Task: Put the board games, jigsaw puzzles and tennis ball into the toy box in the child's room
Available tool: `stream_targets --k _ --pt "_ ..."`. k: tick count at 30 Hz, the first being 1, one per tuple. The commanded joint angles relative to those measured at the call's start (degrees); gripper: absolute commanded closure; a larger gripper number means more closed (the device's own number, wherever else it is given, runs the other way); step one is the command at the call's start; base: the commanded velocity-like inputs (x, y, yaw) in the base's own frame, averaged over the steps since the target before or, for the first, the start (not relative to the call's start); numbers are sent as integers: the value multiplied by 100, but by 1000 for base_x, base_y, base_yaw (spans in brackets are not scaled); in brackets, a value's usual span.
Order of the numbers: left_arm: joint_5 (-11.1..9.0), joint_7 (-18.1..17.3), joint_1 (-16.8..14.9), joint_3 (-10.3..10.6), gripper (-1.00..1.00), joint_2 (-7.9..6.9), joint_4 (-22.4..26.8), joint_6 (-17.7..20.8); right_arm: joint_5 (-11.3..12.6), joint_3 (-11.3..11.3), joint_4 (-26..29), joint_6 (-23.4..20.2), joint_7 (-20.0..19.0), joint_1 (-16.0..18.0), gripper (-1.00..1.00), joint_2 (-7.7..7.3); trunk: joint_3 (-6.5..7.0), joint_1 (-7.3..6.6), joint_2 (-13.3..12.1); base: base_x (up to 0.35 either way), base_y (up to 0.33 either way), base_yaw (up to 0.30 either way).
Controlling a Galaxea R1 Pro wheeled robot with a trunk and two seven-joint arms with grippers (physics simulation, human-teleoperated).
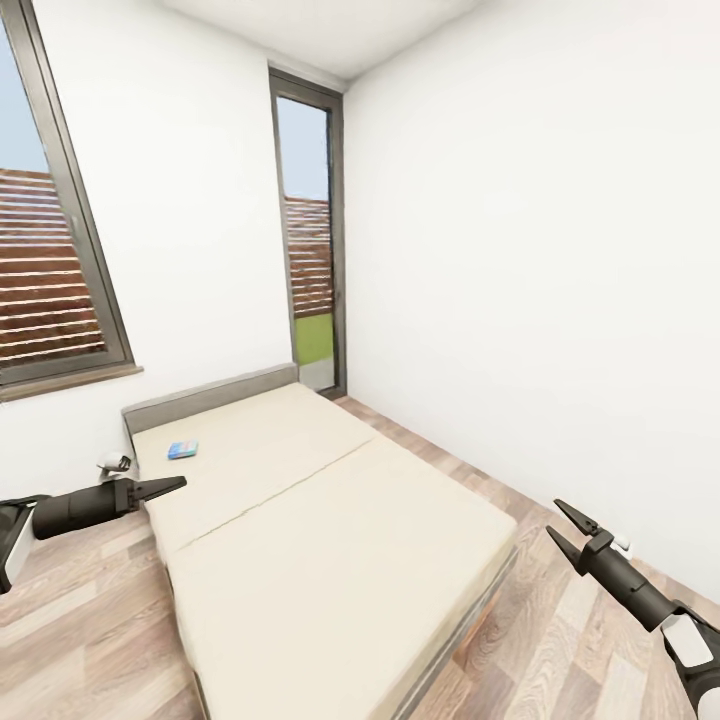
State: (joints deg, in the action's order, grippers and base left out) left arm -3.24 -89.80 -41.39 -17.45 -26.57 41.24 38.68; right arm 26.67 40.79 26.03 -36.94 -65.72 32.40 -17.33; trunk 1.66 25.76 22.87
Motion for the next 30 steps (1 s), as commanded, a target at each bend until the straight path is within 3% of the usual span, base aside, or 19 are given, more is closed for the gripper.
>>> stream_targets --k 1,19,30 --pt "-1 -20 -1 -1 -100 0 -3 61 5 17 -2 -42 -11 4 -100 1 -2 2 4 0 248 -2" --pt "-1 -20 -1 -4 -100 -6 -2 61 5 17 -2 -42 -11 4 -100 2 -2 2 4 0 265 -1" --pt "-1 -20 -1 -4 -100 -6 -2 61 5 17 -2 -42 -11 4 -100 2 9 2 4 0 75 -60"
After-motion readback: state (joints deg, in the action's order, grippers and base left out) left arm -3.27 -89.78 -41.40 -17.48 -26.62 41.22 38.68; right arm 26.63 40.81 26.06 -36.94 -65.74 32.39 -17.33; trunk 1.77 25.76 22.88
